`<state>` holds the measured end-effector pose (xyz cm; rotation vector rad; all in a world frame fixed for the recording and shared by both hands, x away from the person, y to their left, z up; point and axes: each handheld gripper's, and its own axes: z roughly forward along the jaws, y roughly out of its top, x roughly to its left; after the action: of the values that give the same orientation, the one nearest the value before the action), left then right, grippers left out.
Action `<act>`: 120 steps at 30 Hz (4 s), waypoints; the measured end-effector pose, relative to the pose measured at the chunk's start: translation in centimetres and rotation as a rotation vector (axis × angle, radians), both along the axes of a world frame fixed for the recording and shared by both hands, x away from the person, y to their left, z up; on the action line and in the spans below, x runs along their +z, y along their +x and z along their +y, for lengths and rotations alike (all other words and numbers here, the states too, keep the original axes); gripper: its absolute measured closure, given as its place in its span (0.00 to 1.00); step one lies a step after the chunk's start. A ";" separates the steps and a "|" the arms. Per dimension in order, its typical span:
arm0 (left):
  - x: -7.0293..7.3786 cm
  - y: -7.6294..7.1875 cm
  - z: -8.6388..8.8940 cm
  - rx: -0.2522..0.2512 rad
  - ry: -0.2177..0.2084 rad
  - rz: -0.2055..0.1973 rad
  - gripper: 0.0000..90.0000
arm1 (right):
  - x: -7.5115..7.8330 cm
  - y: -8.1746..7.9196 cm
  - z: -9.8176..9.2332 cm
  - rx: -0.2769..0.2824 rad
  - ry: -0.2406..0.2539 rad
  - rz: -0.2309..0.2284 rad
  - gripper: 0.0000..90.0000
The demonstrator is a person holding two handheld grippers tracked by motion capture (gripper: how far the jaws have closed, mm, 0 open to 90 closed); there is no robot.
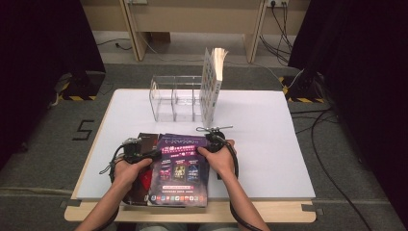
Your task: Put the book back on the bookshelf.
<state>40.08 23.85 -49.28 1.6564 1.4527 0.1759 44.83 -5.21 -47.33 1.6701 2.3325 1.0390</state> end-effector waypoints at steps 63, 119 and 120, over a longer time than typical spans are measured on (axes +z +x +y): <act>0.4 0.3 -1.9 -0.051 0.045 -0.074 0.84 | -0.2 1.0 -2.1 -0.050 -0.003 0.060 0.49; 0.5 0.3 -2.4 -0.045 0.051 -0.048 0.86 | 0.3 1.2 -2.5 -0.086 0.012 0.170 0.52; 0.5 0.2 -2.5 -0.049 0.051 -0.049 0.86 | 0.2 1.2 -2.6 -0.082 0.011 0.165 0.51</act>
<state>40.32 21.35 -48.80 1.7158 1.3796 0.2266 46.07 -7.81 -47.10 1.9058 2.3348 0.9349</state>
